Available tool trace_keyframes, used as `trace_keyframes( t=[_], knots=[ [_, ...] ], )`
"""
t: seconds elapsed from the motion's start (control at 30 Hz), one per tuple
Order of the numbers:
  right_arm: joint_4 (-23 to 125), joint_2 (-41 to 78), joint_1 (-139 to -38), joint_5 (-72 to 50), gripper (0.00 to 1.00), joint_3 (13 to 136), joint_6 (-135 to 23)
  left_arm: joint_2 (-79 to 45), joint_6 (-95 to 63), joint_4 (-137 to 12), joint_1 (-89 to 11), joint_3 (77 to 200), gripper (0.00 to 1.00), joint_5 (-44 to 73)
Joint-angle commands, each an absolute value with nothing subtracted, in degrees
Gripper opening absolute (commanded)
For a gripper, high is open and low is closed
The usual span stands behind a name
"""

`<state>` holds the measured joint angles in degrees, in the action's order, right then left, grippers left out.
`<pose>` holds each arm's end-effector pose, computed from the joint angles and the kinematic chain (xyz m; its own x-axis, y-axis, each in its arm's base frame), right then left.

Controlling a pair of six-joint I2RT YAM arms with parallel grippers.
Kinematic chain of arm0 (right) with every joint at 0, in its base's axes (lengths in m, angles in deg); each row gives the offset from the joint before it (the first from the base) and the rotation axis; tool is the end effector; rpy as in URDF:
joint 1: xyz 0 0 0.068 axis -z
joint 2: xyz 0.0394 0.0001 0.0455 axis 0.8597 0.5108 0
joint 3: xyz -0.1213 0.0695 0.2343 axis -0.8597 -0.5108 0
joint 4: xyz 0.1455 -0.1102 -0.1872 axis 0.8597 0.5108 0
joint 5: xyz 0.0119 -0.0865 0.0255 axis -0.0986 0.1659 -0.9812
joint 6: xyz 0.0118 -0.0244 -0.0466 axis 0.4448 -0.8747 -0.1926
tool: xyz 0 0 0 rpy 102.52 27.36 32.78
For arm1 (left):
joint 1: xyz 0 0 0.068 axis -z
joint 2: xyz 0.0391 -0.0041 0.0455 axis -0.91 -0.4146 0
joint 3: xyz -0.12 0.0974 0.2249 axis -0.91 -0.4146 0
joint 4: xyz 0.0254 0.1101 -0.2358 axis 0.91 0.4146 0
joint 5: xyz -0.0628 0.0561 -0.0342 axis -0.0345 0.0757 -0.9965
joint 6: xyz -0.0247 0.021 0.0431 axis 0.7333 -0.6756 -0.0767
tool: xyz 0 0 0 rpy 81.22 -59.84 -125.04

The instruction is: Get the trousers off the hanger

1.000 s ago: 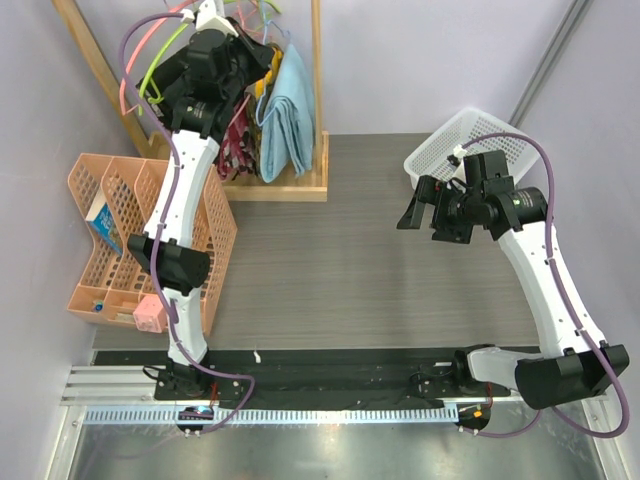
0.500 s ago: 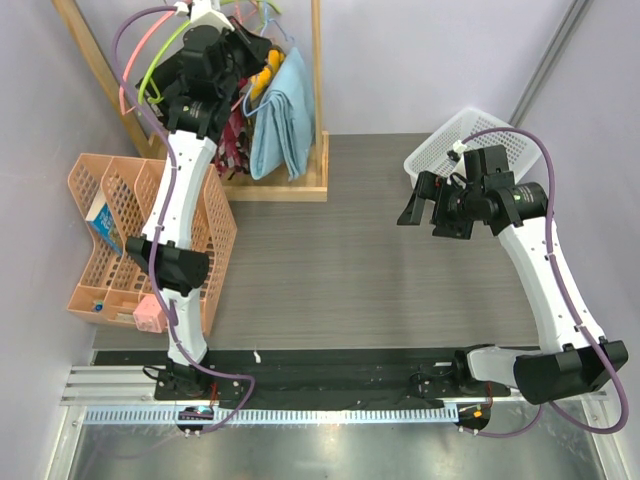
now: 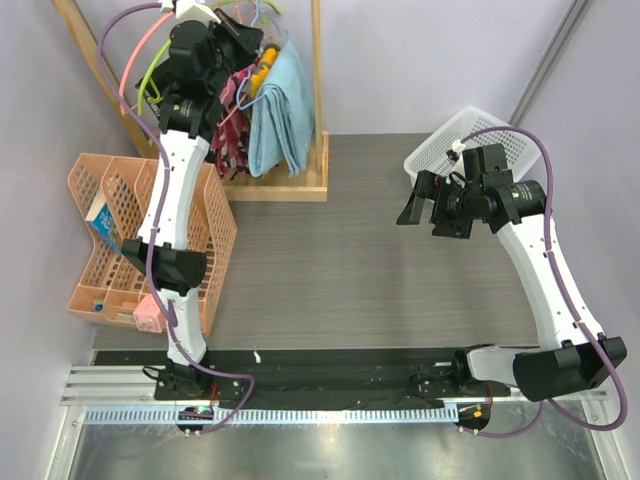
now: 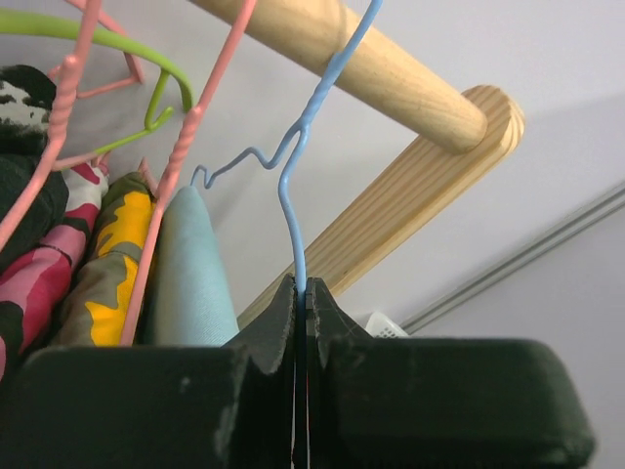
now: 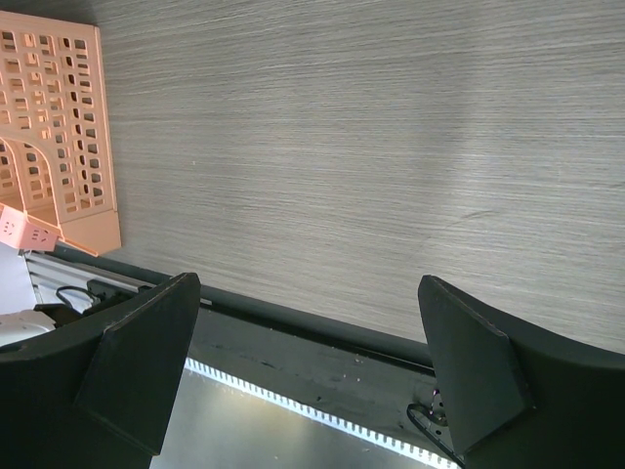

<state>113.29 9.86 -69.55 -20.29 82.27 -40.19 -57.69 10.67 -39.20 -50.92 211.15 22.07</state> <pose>0.2308 0.0521 0.3846 -0.8480 0.2208 -0.4817 -0.0193 0.8956 0.4445 0.4162 -0.1088 0.5366 -0.0612 -0.6299 -0.7743 0.2890 0.7313 -0.6178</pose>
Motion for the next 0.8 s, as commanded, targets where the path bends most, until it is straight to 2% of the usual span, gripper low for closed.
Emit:
trace_keyframes(
  t=[0.0,0.43,0.77],
  knots=[
    [113.39,10.05,-69.22,-20.48,1.00,84.83,-40.04,-51.03,12.77,-56.85,-52.41,216.74,0.00,24.01],
    [113.22,10.05,-69.30,-22.24,1.00,84.39,-39.78,-43.48,13.12,-53.08,-53.20,211.31,0.00,19.01],
    [115.49,9.43,-72.90,-20.93,0.96,85.52,-41.08,-27.49,10.05,-43.42,-53.38,200.67,0.00,18.04]
  ],
)
